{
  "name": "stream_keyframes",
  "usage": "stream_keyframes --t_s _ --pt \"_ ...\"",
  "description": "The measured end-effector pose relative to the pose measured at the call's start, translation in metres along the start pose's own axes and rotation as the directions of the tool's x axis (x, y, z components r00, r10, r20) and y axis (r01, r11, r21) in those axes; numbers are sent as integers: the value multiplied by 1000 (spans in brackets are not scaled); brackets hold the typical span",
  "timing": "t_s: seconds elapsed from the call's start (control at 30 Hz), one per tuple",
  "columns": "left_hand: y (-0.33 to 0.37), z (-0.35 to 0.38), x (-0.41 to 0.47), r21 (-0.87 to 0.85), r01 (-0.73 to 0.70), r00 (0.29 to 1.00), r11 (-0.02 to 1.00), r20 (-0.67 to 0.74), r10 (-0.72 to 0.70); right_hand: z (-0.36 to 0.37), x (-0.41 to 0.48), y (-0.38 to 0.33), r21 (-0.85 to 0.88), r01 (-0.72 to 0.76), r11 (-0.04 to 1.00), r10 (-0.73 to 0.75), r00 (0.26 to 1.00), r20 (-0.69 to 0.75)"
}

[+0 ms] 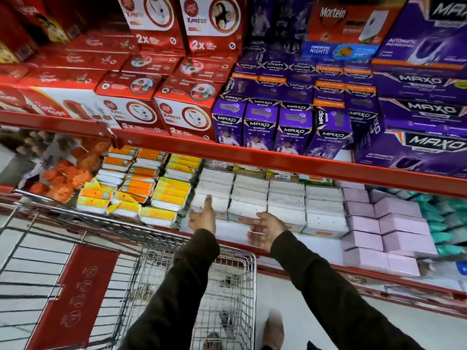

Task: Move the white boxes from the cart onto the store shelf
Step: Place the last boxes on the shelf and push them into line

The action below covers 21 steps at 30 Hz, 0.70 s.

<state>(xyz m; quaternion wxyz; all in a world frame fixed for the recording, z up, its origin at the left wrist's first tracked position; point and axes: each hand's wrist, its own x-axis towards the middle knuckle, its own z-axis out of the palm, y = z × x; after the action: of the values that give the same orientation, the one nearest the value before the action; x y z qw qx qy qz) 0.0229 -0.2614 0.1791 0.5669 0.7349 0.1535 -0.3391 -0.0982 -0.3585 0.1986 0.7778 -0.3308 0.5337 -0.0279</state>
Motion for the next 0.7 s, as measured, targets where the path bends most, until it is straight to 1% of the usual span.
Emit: stream_keyframes --t_s 0.03,0.07,0.1,0.13,0.17,0.2,0.27,0.3,0.33,0.37,0.43,0.5,0.53,0.57,0.7 --pt "-2 4 -3 236 -164 980 958 -75 186 -5 0 -1 -276 203 939 -230 971 -69" --pt "-4 7 -3 453 -329 914 829 -68 400 -10 4 0 -573 381 726 -503 862 -64" --pt "-4 12 -1 630 -452 823 632 22 567 -17 12 1 -795 452 405 -709 704 40" --pt "-5 18 5 744 -521 743 419 153 652 -21 21 -1 -912 392 120 -788 597 153" --pt "-4 25 12 798 -554 693 236 285 662 -24 33 -3 -956 291 -40 -791 576 208" --pt "-5 33 22 813 -574 668 101 393 632 -27 44 -6 -970 212 -123 -770 596 228" --pt "-9 46 39 800 -594 652 -81 538 533 -32 66 -10 -967 126 -221 -696 674 247" --pt "-13 48 44 794 -592 651 -142 574 497 -34 74 -8 -961 114 -250 -659 708 255" --pt "-19 47 49 793 -583 652 -178 587 480 -36 80 -3 -959 120 -257 -636 727 261" --pt "-24 45 51 795 -572 651 -201 589 479 -38 83 1 -958 131 -253 -629 730 266" --pt "-31 39 54 800 -570 640 -190 577 508 -37 84 7 -958 146 -245 -629 728 272" --pt "-34 35 55 799 -575 642 -176 574 508 -36 85 10 -961 150 -234 -635 725 268" --pt "-29 46 51 792 -581 622 -189 582 524 -44 84 3 -964 152 -220 -671 693 263" --pt "-29 48 51 790 -581 615 -195 583 531 -46 83 1 -965 150 -215 -684 682 258" --pt "-29 43 57 795 -566 624 -221 587 516 -37 84 0 -961 176 -211 -622 735 271"
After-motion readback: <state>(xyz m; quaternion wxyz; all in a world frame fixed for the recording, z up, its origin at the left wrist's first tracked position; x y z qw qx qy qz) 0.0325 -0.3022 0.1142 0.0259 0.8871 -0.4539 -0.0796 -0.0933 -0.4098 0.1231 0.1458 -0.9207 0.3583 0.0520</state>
